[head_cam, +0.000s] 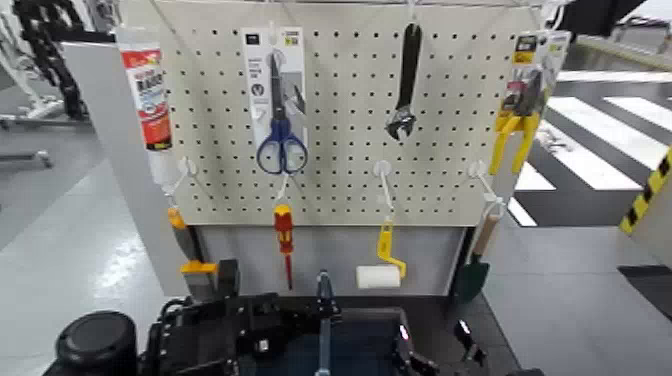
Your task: Place the crate on the table.
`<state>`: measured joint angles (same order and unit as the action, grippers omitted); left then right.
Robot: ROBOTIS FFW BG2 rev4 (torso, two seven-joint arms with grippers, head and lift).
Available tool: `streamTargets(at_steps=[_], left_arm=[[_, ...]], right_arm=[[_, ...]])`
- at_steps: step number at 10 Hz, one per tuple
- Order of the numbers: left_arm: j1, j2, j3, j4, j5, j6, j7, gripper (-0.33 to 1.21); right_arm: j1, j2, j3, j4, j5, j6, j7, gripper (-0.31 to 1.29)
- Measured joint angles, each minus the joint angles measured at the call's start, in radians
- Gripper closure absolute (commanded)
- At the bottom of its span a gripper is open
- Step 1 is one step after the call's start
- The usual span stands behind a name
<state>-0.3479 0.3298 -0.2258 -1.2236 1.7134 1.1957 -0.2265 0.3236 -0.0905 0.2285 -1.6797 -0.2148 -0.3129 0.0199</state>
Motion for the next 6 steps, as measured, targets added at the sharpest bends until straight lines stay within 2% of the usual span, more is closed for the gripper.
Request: streamTargets(at_steps=[5,6], left_arm=[[-0.005,-0.002,0.001,0.027,-0.024,-0.014,-0.014,1.08],[-0.005,-0.002,-0.002,0.030,-0.025,-0.018,-0.019,0.88]], right_arm=[[0.000,0.000,0.001,0.000,0.000,0.000,0.000,0.14],[0.000,0.000,0.002,0.000,0.000,0.000,0.000,0.14]])
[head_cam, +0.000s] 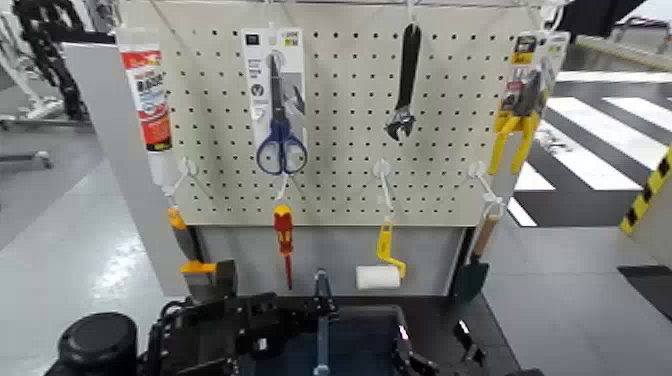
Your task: Place the crate on the table.
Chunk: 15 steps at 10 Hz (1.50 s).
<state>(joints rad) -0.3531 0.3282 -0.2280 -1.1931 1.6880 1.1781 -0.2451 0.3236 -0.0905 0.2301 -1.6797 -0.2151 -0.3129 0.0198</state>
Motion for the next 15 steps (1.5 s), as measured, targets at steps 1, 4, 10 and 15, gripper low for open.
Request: streamTargets(at_steps=[1,4,10,15], left_arm=[[0.000,0.000,-0.003,0.002,-0.001,-0.003,-0.003,0.63],[-0.001,0.000,-0.007,-0.006,-0.029,-0.019,-0.055,0.23],[0.058,-0.003,0.037,-0.099,-0.099,-0.074,-0.059,0.07],[0.300,-0.048,0.215,-0.434,-0.230,-0.217,0.111,0.10]], right_arm=[[0.000,0.000,0.000,0.000,0.000,0.000,0.000,0.14],[0.000,0.000,-0.001,0.003,-0.003,-0.001,0.000,0.14],[0.000,-0.005,-0.002,0.003,-0.008,-0.001,0.000,0.14],[0.004,-0.005,-0.005,0.001,-0.009,0.000,-0.001,0.14]])
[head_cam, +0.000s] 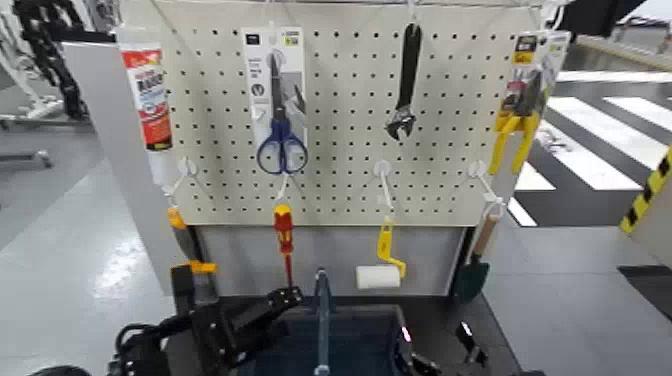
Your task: Place the crate on the table.
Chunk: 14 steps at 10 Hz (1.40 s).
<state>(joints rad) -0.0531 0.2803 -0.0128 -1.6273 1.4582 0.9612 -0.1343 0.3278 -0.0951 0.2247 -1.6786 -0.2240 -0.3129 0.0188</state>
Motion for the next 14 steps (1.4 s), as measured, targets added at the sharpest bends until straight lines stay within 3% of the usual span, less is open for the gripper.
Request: streamTargets(at_steps=[3,6,11,14], left_arm=[[0.134,-0.031,0.072,-0.218,-0.281,-0.130,0.037,0.10],[0.243,-0.052,0.054,-0.341,-0.579,-0.352,0.031,0.10],[0.376,-0.122,0.000,-0.400,-1.015,-0.696,0.031,0.10],[0.435,-0.125,-0.024,-0.366,-1.180,-0.871,0.065,0.10]], right_arm=[[0.002,0.000,-0.003,-0.003,0.000,0.000,0.000,0.14],[0.003,0.001,-0.005,-0.005,0.000,0.000,0.001,0.14],[0.008,0.002,-0.008,-0.009,0.000,-0.003,0.001,0.14],[0.009,0.003,-0.010,-0.010,0.001,-0.005,0.001,0.14]])
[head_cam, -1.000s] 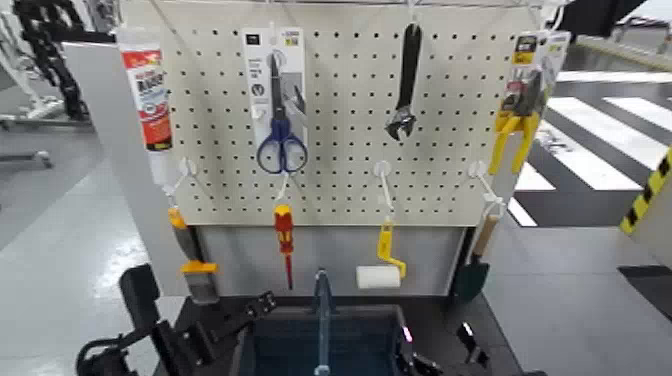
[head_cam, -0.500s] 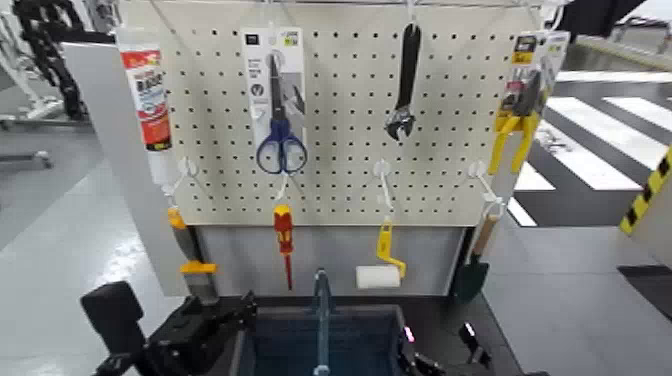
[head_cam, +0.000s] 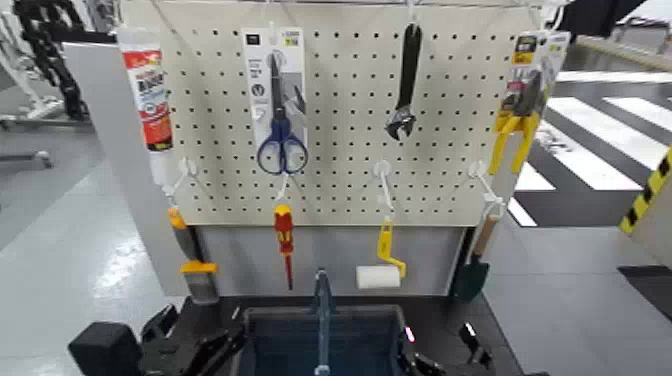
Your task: Place the crate on the table.
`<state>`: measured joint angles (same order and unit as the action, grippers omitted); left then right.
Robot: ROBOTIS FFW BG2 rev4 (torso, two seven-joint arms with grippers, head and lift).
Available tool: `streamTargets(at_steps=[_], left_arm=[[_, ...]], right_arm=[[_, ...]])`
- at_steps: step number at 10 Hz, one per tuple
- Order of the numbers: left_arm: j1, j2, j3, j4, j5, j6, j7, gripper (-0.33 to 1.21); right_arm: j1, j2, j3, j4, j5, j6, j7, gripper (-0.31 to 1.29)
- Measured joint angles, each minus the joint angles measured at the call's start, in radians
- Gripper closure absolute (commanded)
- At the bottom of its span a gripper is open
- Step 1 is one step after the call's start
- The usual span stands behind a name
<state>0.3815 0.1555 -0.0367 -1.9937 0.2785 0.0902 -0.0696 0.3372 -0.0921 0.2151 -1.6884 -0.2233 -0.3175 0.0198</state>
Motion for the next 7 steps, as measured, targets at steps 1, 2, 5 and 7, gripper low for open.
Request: streamTargets(at_steps=[1,2,5,7], left_arm=[[0.011,0.003,-0.010,0.007,-0.031,-0.036,0.012,0.10],[0.017,0.003,-0.016,0.010,-0.042,-0.052,0.016,0.10],[0.019,0.001,-0.020,0.012,-0.045,-0.058,0.019,0.10],[0.019,0.001,-0.020,0.012,-0.045,-0.059,0.019,0.10]], right_arm=[[0.000,0.000,0.000,-0.001,0.000,0.000,0.000,0.14],[0.001,0.000,-0.001,-0.001,0.001,0.000,0.000,0.14],[0.002,0.000,-0.002,-0.002,0.001,0.001,0.000,0.14],[0.002,0.000,-0.001,-0.002,0.001,0.001,0.000,0.14]])
